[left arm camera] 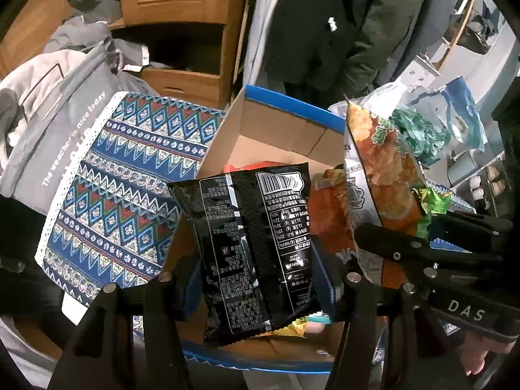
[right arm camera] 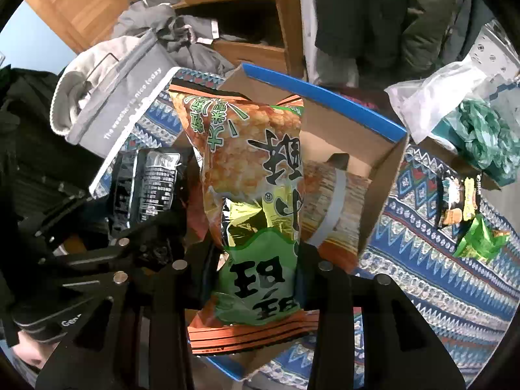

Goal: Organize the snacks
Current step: 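Carry the orange-green bag and black bag into the box and open both tools, then move both open tools back toward the green bag and black snack pack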

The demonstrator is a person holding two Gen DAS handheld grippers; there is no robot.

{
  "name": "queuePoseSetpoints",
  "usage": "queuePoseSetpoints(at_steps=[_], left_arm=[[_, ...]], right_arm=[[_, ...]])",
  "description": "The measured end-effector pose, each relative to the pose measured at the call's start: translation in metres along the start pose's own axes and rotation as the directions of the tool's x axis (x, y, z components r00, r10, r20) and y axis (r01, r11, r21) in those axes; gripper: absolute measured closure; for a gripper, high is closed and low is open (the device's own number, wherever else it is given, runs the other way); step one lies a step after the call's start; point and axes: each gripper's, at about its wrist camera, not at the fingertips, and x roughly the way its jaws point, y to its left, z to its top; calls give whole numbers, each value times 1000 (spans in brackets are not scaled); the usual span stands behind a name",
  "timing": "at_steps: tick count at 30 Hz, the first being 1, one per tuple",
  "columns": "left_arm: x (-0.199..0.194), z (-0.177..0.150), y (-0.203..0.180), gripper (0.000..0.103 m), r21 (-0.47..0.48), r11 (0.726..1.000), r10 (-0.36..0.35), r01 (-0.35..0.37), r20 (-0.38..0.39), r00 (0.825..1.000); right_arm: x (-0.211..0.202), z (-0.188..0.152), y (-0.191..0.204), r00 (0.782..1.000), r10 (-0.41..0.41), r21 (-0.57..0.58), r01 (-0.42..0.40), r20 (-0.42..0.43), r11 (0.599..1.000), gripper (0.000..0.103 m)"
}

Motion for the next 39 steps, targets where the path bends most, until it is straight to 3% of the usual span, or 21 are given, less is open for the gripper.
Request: queuePoseSetpoints(at_steps=[3,7,20,39], left_arm=[[-3,1,1,43,0,1000,25,-25,3,1000],[-9,2,1,31,16,997,75,-75,23,997],[-22,3,-21,29,32,999,4,-5,46,999],[-28,-3,-106,26,205,977,-69,56,55,996]], right_arm=[[-1,0,2,1000,-1,1,1,3,1000,60],[-8,2,0,1000,5,17,-6,24,1000,49],[-41,-5,-13,995,-49,3,49,92,999,42],[-83,-44,-86,982,-132,98,119,135,988,39]])
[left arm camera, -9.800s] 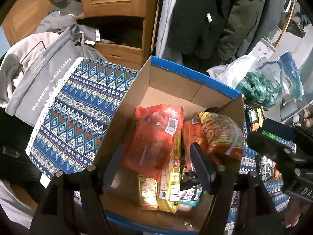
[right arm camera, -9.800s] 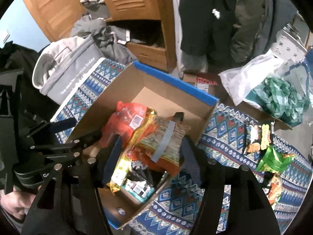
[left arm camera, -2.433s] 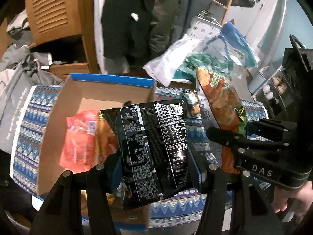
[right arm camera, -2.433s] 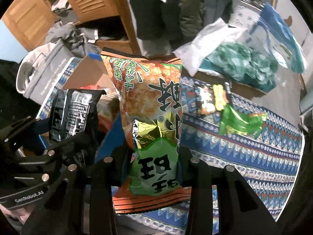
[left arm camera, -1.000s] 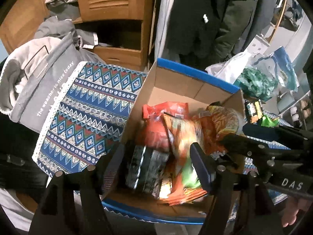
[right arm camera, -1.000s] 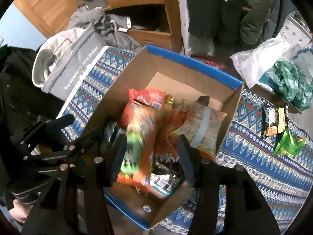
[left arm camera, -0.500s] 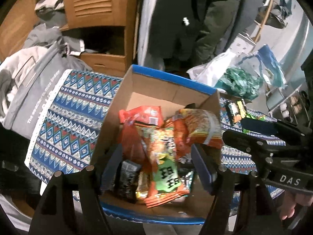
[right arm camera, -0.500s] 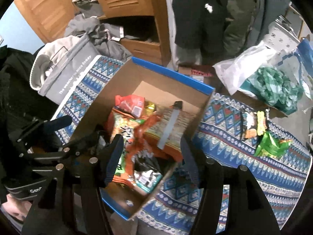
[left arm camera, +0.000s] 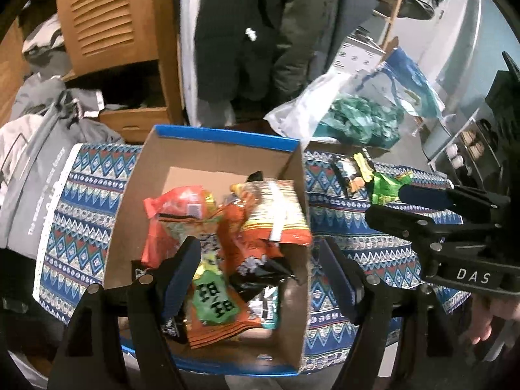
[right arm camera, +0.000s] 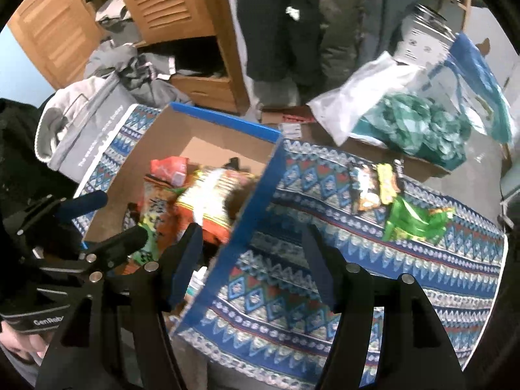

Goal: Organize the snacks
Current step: 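Move both open tools back toward the green bag and black snack pack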

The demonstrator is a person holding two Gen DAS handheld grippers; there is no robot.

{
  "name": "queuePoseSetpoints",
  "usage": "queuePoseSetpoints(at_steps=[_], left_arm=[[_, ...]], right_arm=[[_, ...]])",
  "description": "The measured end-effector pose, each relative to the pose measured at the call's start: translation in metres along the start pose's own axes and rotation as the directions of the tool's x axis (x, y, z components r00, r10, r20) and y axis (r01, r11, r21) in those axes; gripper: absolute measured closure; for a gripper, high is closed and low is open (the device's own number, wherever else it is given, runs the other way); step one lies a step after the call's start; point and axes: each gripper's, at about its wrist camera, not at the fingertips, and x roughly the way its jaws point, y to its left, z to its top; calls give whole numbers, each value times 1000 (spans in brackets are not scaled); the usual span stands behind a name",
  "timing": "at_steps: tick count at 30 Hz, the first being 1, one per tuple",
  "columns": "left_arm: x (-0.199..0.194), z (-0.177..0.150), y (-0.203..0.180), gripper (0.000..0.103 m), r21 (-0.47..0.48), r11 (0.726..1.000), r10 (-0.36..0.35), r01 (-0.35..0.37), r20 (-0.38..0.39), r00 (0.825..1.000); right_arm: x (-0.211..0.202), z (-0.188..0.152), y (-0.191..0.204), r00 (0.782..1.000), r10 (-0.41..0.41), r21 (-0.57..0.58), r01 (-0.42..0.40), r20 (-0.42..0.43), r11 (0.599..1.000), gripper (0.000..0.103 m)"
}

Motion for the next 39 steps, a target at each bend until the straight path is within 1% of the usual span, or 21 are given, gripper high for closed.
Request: queuePoseSetpoints(at_steps=[11,18,26,34,39], left_arm=[[8,0,-47,26,86,996,-18,20,-19,1000],[21,-4,-78,26,148,989,-6,12,-45,999],[35,-3,-107,26,214,977,-9,23,-69,998],[60,8,-126,26,228,973,-13,36,-104,995],[82,26,-132,26,191,980,-35,59,-129,991]], right_arm=[[-15,-23,-55,999,-41,80,40,8,996,39],[-16,-35,-91,998,-70,139,70,-6,988,39],[-12,-44,-134,994,-98,197,104,-41,975,39],[-6,-45,-175,993,-100,267,114,-65,957,39],[2,-40,-199,990,-114,305,136,-88,943,39]])
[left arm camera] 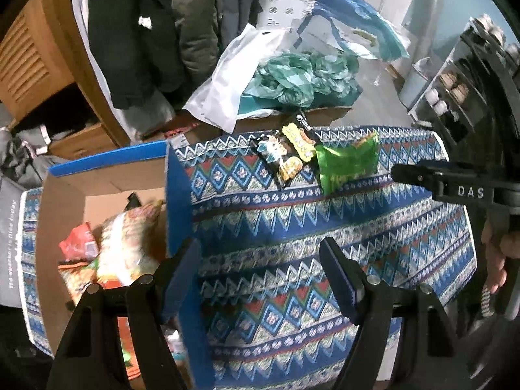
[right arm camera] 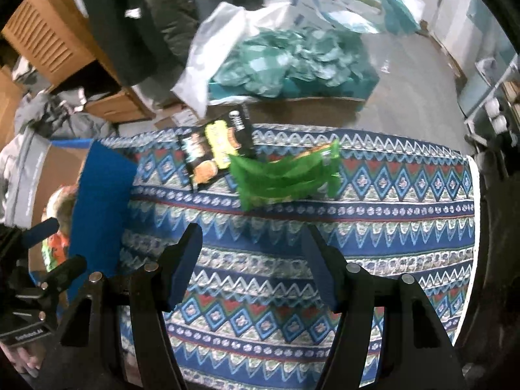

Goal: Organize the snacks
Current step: 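Move both open tools back toward the green bag and black snack pack, then grasp the green chip bag with the right tool while the left tool grasps the black snack pack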

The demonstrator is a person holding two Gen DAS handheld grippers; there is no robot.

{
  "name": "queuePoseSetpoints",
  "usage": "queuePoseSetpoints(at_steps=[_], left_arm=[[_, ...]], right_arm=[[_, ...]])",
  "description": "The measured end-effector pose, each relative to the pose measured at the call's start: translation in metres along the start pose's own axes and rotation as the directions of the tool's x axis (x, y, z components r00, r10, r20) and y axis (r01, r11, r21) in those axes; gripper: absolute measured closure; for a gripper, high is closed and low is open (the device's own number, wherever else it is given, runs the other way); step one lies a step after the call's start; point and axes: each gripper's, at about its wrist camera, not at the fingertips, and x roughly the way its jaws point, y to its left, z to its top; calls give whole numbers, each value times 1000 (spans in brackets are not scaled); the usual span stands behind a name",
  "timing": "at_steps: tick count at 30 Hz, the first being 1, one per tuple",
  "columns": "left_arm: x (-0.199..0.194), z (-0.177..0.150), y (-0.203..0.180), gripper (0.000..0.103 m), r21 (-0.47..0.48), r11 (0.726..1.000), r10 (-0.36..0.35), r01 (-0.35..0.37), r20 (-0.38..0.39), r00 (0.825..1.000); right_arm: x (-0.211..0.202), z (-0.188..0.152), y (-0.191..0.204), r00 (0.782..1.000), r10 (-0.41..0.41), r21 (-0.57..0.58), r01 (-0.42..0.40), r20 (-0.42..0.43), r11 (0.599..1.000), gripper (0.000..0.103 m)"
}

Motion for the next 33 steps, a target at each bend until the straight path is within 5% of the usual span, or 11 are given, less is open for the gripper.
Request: queuePoseSetpoints(at_steps=[7,24,33], left_arm=[[29,28,2,26,-33,999,-32,31,-19,999],[108,123,13,26,-152,988,-16,12,-30,999],[153,143,5,22,-109,994,-9,1,-73,997]], right_arm=[[30,15,-28,999,37,148,-32,-30,988,39],[85,53,-64,996,-82,264,90,-44,960,39],[104,49,-59,995,-80,248,93,-65,964,38]])
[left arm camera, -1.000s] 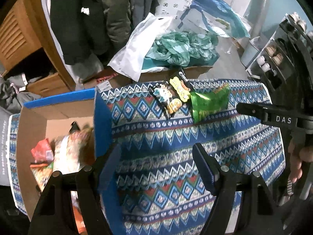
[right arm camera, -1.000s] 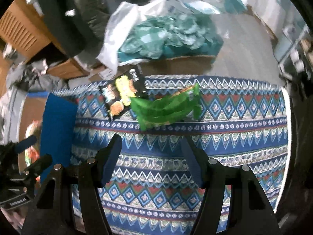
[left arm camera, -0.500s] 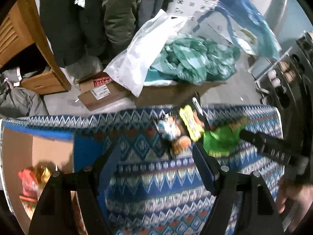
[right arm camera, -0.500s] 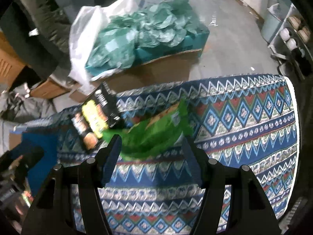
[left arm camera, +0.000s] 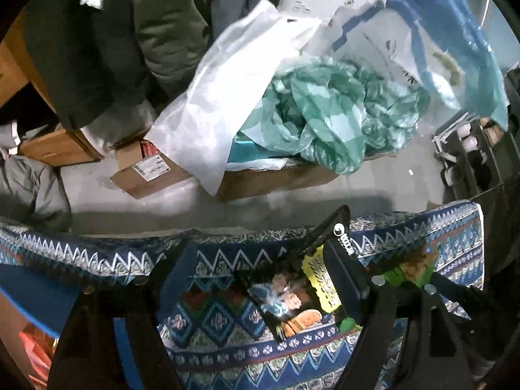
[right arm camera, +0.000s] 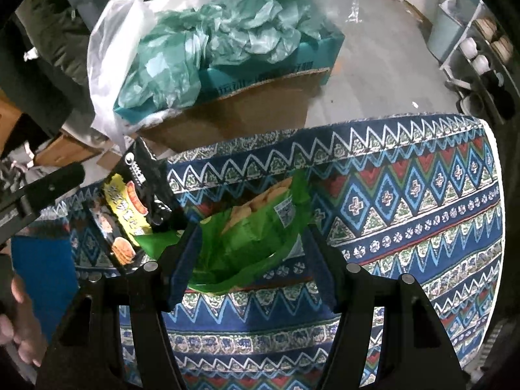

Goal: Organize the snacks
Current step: 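Grasp the green chip bag with the right tool while the left tool grasps the black snack pack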

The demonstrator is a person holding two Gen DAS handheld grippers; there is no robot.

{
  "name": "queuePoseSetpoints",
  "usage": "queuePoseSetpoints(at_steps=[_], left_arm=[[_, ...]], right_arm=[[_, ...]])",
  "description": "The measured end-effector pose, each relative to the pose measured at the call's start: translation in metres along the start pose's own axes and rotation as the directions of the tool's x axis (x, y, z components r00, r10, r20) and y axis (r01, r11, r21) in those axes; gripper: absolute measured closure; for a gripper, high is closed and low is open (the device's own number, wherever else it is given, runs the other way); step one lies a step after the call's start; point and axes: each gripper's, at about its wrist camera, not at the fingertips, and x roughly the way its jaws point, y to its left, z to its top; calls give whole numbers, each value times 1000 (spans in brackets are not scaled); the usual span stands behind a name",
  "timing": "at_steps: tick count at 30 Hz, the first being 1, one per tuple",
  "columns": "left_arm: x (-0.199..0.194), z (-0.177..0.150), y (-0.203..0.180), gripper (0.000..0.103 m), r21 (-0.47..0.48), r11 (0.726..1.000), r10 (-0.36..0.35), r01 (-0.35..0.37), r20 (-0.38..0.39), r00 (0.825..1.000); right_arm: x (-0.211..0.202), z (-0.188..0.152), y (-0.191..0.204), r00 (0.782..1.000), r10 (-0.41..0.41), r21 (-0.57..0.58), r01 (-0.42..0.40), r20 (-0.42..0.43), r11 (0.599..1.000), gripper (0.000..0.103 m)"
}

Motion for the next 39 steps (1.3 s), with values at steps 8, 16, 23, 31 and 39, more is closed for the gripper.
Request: queuePoseSetpoints(at_steps=[8,16,23,31,39], left_arm=[[27,-7,-5,22,64,998,12,-8,-69,998],[31,-30,-21,22,145,989,15,4,-126,992],[32,-62,-23,21,92,995,-28,46,-193,981],[28,-89,-36,18,163,986,13,20,-197,980],[19,-101,-33,18,129,991,-15,43,-210,977]], right_arm=[[10,-3,-3,1000,0,18,0,-16,1000,36],[24,-8,2,998,9,-35,-11,-58,999,36],[26,-11,2,999,22,-49,-24,-48,999,34],[28,-19,14,999,26,-150,-33,-47,988,34],[11,-24,-2,999,39,-57,-40,-9,998,34]])
